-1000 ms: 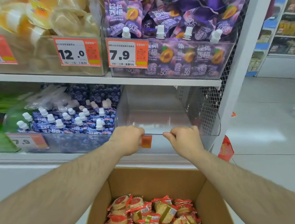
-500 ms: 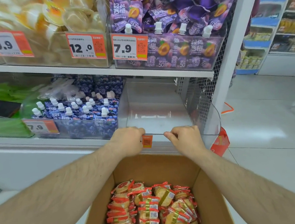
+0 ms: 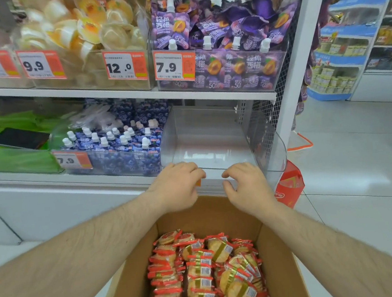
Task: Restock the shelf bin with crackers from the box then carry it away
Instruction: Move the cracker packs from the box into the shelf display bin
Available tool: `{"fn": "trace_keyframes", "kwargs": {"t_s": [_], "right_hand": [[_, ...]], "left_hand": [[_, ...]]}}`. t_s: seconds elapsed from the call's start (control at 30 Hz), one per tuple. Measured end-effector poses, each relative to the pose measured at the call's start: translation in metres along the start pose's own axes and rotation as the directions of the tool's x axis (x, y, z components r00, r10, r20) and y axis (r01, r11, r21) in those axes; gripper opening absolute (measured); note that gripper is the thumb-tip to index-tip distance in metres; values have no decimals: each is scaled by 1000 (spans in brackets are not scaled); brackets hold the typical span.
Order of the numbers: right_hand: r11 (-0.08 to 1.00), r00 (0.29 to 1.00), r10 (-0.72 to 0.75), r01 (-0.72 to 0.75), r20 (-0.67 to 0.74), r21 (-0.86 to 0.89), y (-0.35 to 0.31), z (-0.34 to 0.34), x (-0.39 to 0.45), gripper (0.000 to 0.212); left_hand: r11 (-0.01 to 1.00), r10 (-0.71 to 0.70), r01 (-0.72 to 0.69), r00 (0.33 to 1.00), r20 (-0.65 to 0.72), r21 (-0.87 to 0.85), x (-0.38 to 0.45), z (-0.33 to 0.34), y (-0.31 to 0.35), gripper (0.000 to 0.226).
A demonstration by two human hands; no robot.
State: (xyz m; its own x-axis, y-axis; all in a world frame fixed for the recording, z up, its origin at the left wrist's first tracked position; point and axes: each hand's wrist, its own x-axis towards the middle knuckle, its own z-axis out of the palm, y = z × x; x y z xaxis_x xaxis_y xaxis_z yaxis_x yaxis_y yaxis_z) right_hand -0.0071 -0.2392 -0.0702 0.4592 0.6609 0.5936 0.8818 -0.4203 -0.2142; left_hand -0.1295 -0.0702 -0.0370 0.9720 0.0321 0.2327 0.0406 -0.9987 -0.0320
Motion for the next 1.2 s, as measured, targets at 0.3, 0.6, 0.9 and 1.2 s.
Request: {"fn": "trace_keyframes", "kwargs": {"t_s": [0.3, 0.6, 0.9, 1.2], "right_hand": [[957, 911, 241, -281, 334, 77, -10, 25, -31, 15], [858, 406, 411, -475, 816, -195, 22, 106, -108, 26], [874, 169, 456, -270, 874, -404, 69, 168, -173, 21], [842, 9, 377, -419, 926, -338, 63, 148, -108, 11]], "left_hand": [[990, -50, 87, 956, 290, -113, -40, 13, 1, 45], [959, 96, 21, 914, 394, -283, -24, 71, 6, 41], [931, 153, 80, 800, 581, -356, -8, 121, -9, 30], [918, 138, 148, 752, 645, -368, -6, 129, -19, 38]]}}
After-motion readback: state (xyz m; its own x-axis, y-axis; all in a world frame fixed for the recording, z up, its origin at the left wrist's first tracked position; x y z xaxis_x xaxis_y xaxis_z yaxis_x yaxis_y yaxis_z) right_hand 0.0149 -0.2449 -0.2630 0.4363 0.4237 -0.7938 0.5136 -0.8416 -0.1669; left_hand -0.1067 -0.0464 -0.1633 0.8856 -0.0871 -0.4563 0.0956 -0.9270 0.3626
